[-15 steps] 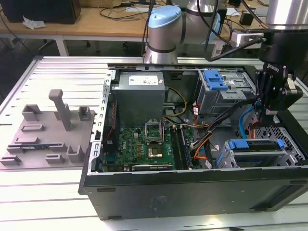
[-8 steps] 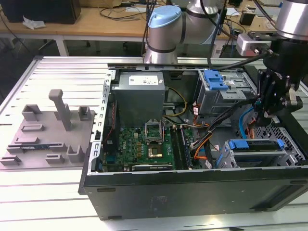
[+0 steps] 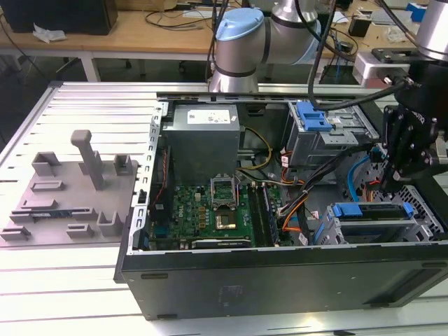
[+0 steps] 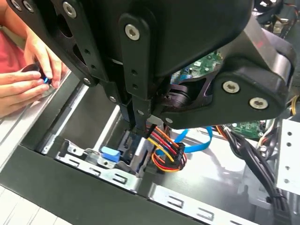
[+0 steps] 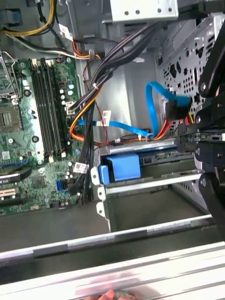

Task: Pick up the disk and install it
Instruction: 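Insert the first disk wire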

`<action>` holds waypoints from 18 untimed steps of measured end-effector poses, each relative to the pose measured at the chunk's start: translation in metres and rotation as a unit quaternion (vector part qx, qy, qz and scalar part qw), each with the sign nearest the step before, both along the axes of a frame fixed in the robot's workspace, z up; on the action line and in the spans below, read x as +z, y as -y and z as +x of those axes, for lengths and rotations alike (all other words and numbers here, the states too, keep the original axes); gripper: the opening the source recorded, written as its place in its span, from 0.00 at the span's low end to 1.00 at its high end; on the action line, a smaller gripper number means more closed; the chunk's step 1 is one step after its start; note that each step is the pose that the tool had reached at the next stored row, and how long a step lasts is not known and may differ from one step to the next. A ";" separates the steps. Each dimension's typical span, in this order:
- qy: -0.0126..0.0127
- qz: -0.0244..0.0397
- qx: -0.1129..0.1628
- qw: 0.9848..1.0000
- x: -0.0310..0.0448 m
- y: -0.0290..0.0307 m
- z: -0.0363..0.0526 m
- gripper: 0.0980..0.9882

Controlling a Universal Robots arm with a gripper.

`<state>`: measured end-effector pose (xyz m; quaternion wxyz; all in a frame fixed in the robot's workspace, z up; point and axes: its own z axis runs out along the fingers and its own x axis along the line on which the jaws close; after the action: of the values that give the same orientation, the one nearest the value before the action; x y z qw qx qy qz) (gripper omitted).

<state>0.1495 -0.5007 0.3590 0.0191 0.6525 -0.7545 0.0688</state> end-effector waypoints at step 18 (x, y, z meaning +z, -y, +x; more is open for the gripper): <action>-0.005 0.063 0.004 0.998 -0.0023 0.0299 0.0005 0.08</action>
<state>0.1501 -0.5306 0.3567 -0.0183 0.6554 -0.7548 0.0175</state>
